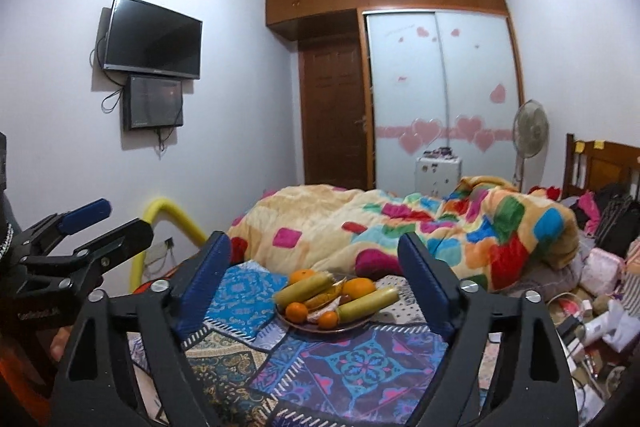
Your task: Organize fruits
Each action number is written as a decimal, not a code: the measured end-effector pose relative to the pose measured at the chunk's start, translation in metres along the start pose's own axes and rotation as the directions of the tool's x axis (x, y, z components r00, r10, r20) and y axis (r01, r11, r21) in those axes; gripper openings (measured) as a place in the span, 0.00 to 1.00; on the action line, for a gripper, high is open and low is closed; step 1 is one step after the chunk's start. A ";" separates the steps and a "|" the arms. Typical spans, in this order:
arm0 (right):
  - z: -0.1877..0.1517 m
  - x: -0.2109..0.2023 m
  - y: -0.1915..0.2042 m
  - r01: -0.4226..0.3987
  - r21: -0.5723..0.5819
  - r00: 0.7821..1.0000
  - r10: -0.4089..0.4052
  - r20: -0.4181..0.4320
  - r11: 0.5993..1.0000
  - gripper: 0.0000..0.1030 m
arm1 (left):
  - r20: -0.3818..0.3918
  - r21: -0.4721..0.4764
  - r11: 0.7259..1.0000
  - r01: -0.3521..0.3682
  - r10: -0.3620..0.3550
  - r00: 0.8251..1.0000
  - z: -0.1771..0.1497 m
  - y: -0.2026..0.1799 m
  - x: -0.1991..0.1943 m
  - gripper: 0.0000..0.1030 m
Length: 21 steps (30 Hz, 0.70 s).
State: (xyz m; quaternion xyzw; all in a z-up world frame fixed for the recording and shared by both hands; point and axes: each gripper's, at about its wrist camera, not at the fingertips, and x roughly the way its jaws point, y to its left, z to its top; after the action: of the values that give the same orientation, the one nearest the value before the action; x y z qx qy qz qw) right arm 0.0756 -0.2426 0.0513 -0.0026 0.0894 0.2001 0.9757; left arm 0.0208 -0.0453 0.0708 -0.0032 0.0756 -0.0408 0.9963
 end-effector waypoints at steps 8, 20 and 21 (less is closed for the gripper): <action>-0.003 -0.011 -0.002 0.044 0.006 0.999 -0.044 0.022 0.999 1.00 | -0.008 -0.016 1.000 0.003 -0.003 1.000 -0.004 0.001 -0.003 1.00; -0.007 -0.013 -0.002 0.043 0.003 0.999 -0.043 0.017 0.999 1.00 | -0.015 -0.031 1.000 -0.003 0.002 1.000 -0.009 0.004 -0.001 1.00; -0.006 -0.013 -0.002 0.042 0.005 0.999 -0.042 0.017 0.999 1.00 | -0.015 -0.031 1.000 -0.002 0.001 1.000 -0.009 0.004 -0.001 1.00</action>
State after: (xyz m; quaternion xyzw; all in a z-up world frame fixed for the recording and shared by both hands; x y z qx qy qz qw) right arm 0.0635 -0.2501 0.0472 -0.0006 0.0813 0.1794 0.9804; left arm 0.0193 -0.0409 0.0625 -0.0183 0.0838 -0.0389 0.9956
